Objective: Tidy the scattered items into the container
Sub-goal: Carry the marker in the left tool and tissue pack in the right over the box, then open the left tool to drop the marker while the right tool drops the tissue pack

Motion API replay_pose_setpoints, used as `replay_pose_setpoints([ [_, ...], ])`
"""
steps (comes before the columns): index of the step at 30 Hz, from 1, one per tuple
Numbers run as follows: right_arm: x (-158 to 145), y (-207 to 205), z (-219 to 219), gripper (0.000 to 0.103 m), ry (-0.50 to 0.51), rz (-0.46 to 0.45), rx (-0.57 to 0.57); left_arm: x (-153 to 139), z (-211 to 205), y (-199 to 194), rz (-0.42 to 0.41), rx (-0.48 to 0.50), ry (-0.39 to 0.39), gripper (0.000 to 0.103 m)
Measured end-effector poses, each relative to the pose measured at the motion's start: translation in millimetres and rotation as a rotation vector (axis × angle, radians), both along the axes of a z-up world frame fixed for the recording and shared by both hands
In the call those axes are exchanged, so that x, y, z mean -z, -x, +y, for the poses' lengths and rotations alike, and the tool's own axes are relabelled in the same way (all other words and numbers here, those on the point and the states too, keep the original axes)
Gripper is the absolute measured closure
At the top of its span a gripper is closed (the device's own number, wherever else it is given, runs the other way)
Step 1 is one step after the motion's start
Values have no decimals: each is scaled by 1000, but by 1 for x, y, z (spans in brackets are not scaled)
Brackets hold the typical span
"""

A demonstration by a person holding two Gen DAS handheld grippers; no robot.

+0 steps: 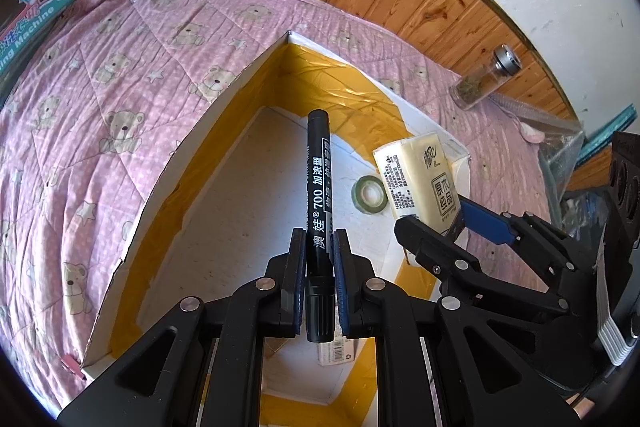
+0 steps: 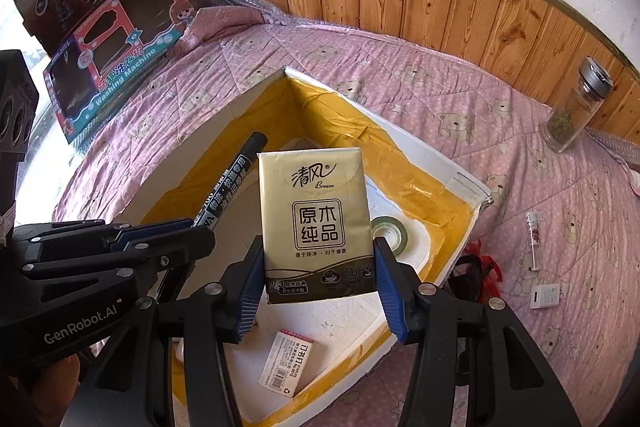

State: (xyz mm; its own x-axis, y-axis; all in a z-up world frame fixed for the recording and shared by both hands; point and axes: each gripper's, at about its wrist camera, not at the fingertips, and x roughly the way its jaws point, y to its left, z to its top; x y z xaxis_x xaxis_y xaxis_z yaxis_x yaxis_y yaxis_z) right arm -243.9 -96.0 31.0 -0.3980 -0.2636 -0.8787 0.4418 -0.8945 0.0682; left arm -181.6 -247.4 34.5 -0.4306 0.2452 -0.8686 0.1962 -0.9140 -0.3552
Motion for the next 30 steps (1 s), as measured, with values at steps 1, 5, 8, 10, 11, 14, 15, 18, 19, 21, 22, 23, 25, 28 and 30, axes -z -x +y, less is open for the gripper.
replay_pose_setpoints([
  [1, 2, 2, 0, 50, 1, -13, -2, 2, -1, 2, -5, -3, -5, 89],
  [5, 9, 10, -1, 50, -13, -44, -11, 4, -2, 6, -12, -9, -7, 89],
  [8, 16, 14, -2, 50, -38, -60, -22, 5, -6, 8, -15, -20, -18, 89],
  [10, 20, 16, -3, 50, -49, -71, -36, 8, -7, 10, -20, -26, -28, 89],
  [11, 22, 17, -3, 50, -55, -76, -43, 9, -8, 11, -25, -31, -32, 89],
  [14, 25, 19, -8, 50, -70, -84, -59, 15, -8, 16, -41, -41, -46, 89],
  [15, 26, 19, -9, 50, -75, -87, -61, 16, -7, 18, -44, -42, -47, 89],
  [18, 29, 21, -13, 50, -88, -94, -69, 16, -6, 23, -40, -47, -38, 89],
  [19, 30, 22, -14, 50, -91, -94, -71, 16, -6, 25, -36, -47, -32, 89],
  [21, 30, 23, -16, 50, -92, -94, -77, 15, -4, 29, -26, -40, -6, 89],
  [22, 30, 24, -17, 49, -89, -92, -81, 15, -4, 31, -23, -34, 6, 87],
  [23, 30, 24, -18, 49, -90, -90, -84, 16, -3, 33, -26, -27, 25, 76],
  [25, 32, 25, -15, 44, -95, -94, -74, 18, -6, 34, -35, -32, 45, 60],
  [28, 29, 21, -4, 43, -54, -108, -48, 21, -13, 30, -41, -48, 42, 60],
  [30, 26, 14, 3, 43, -23, -109, -42, 20, -16, 25, -37, -57, 52, 60],
])
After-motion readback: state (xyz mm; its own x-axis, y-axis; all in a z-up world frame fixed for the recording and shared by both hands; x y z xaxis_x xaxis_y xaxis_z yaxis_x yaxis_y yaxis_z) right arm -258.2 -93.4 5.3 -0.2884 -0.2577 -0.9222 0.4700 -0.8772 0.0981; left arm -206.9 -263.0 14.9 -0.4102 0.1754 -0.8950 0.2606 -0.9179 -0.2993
